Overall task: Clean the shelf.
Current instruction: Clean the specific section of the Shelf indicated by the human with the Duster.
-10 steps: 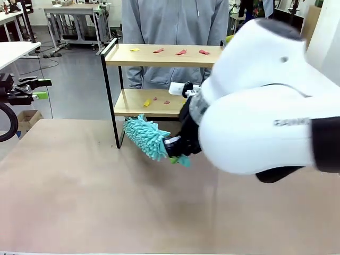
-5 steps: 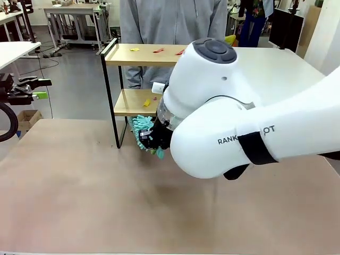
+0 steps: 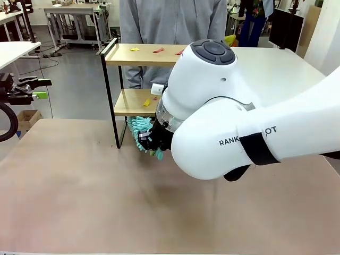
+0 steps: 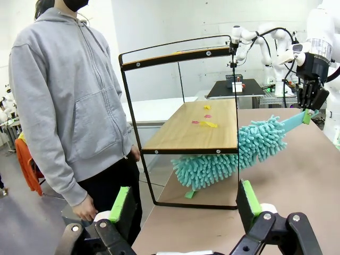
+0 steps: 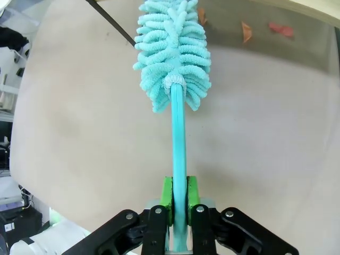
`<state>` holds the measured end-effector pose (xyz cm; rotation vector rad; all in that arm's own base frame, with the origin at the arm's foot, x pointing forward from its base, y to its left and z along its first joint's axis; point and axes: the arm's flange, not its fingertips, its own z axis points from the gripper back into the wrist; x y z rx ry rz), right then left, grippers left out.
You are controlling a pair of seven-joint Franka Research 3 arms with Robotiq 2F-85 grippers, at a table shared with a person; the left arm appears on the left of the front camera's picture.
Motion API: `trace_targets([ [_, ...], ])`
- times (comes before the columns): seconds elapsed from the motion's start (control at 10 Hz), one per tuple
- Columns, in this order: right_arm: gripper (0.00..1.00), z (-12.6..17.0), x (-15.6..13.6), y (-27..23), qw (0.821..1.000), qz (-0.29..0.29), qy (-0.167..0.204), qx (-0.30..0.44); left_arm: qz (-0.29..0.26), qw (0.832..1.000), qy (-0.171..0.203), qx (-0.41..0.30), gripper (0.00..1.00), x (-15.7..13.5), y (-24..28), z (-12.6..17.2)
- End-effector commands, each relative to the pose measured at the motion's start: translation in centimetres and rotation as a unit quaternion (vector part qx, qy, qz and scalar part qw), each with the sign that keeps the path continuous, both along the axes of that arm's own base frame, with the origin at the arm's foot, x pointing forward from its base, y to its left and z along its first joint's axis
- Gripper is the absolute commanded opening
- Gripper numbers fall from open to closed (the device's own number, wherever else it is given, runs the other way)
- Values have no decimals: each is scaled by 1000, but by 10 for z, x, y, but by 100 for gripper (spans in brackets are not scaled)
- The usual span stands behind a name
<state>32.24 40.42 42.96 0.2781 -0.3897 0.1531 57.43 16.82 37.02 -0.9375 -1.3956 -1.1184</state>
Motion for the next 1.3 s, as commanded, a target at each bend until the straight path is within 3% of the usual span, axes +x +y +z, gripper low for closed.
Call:
trace_targets([
  [0.0, 14, -11, 4, 25, 1000, -4, -6, -17, -2, 1000, -2, 2, 100, -1, -1, 2],
  [0.5, 14, -42, 22, 83, 993, -92, -63, 39, -2, 1000, -2, 2, 100, -1, -1, 2],
  [1.2, 14, -86, 44, 137, 985, -140, -79, 56, -2, 1000, -2, 2, 100, -1, -1, 2],
])
